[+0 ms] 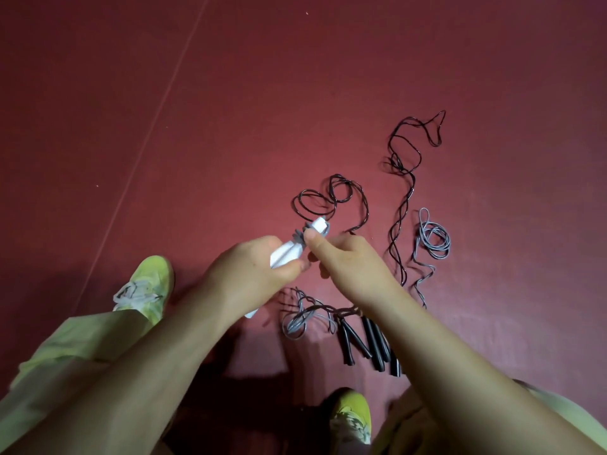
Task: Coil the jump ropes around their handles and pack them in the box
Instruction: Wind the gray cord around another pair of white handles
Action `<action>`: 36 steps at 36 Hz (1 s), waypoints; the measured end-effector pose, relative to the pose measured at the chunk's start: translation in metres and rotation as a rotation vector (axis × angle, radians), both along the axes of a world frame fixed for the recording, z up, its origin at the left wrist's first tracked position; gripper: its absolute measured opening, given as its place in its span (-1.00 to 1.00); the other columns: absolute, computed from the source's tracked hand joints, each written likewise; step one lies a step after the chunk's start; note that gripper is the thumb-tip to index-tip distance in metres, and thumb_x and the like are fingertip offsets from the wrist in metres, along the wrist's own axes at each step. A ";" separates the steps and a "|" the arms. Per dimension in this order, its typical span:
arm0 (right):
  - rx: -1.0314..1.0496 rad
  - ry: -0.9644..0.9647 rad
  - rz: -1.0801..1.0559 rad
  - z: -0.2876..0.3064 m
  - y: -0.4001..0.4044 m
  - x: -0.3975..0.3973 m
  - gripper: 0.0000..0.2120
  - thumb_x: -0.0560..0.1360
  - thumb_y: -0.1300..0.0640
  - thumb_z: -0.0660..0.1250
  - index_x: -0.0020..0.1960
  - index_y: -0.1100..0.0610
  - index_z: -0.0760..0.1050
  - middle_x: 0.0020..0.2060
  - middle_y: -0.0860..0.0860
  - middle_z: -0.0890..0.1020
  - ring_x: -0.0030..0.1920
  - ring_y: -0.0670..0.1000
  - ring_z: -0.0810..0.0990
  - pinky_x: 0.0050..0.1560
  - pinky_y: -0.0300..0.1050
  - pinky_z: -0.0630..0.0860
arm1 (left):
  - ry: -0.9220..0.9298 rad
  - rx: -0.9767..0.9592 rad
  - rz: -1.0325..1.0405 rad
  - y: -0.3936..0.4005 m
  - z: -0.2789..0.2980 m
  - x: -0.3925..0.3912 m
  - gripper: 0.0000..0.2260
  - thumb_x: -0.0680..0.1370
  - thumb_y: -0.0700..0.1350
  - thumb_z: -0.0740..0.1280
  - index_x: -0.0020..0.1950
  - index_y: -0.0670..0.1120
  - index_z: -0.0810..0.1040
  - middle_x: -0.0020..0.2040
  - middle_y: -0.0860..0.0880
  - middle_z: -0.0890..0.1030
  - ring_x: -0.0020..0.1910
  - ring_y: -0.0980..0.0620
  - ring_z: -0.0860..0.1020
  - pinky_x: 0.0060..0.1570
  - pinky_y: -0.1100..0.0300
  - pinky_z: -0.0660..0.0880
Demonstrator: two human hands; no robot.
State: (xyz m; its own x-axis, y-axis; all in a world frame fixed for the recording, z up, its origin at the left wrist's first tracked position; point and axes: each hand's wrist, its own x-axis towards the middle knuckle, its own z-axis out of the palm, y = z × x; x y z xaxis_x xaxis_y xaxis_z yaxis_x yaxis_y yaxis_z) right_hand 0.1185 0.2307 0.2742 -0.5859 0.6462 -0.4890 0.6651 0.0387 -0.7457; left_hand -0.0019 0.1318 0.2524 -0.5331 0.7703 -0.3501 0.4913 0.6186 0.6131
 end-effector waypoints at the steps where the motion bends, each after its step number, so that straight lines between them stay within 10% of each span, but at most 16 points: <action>1: -0.014 -0.004 -0.015 -0.001 0.000 0.000 -0.41 0.54 -0.23 0.19 -0.08 0.34 0.57 -0.37 0.07 0.48 -0.36 -0.03 0.37 -0.26 -0.11 0.30 | 0.025 -0.006 -0.016 0.000 0.002 0.000 -0.61 0.43 0.21 0.32 -0.31 -0.06 0.30 -0.37 -0.02 0.41 -0.33 -0.08 0.42 -0.33 0.07 0.30; 7: -0.047 0.052 -0.016 -0.003 0.004 0.002 -0.58 0.55 -0.14 0.24 -0.19 0.19 0.61 -0.44 -0.02 0.51 -0.46 -0.06 0.34 -0.31 -0.13 0.31 | -0.113 -0.032 -0.095 0.000 0.009 -0.008 -0.60 0.37 0.19 0.44 -0.27 -0.08 0.37 -0.35 0.01 0.42 -0.36 0.00 0.36 -0.32 0.11 0.28; 14: -0.146 0.231 -0.104 0.003 0.014 0.003 -0.65 0.46 -0.08 0.27 -0.40 0.11 0.41 -0.60 -0.13 0.34 -0.55 -0.12 0.20 -0.49 -0.24 0.13 | -1.336 0.046 0.065 -0.008 0.013 -0.009 -0.45 0.09 0.20 0.58 -0.12 -0.17 0.66 -0.26 -0.13 0.63 -0.34 -0.07 0.60 -0.28 0.10 0.55; 17: -0.258 0.360 -0.149 0.005 0.015 0.001 -0.77 0.36 -0.01 0.20 -0.30 0.15 0.38 -0.52 -0.07 0.37 -0.49 -0.07 0.19 -0.49 -0.21 0.09 | -1.576 -0.011 0.136 -0.005 0.017 -0.002 -0.42 0.29 0.36 0.32 -0.12 -0.16 0.65 -0.32 -0.11 0.55 -0.42 -0.06 0.54 -0.34 0.11 0.52; 25: -0.265 0.247 -0.044 -0.002 0.018 0.002 -0.61 0.65 0.00 0.09 -0.26 0.18 0.41 -0.36 0.14 0.32 -0.44 -0.04 0.21 -0.45 -0.19 0.12 | -1.427 -0.017 0.201 0.000 0.022 -0.001 -0.40 0.34 0.37 0.10 -0.12 -0.17 0.49 -0.44 -0.05 0.39 -0.57 0.03 0.31 -0.51 0.27 0.32; 31: -0.149 0.153 0.023 -0.009 0.015 0.001 -0.59 0.66 -0.06 0.05 -0.20 0.18 0.43 -0.44 0.00 0.34 -0.54 -0.13 0.20 -0.50 -0.24 0.14 | -0.971 0.059 0.280 0.001 0.015 0.007 -0.53 0.57 0.19 0.11 -0.24 -0.17 0.49 -0.58 0.05 0.38 -0.67 0.13 0.29 -0.64 0.38 0.20; 36: -0.130 0.244 0.000 -0.006 0.014 -0.001 -0.65 0.65 -0.07 0.07 -0.25 0.08 0.33 -0.47 -0.08 0.29 -0.55 -0.18 0.18 -0.54 -0.35 0.14 | -1.165 0.104 0.333 0.002 0.017 0.006 -0.43 0.55 0.27 0.03 -0.18 -0.21 0.50 -0.50 -0.03 0.41 -0.61 0.08 0.34 -0.59 0.33 0.28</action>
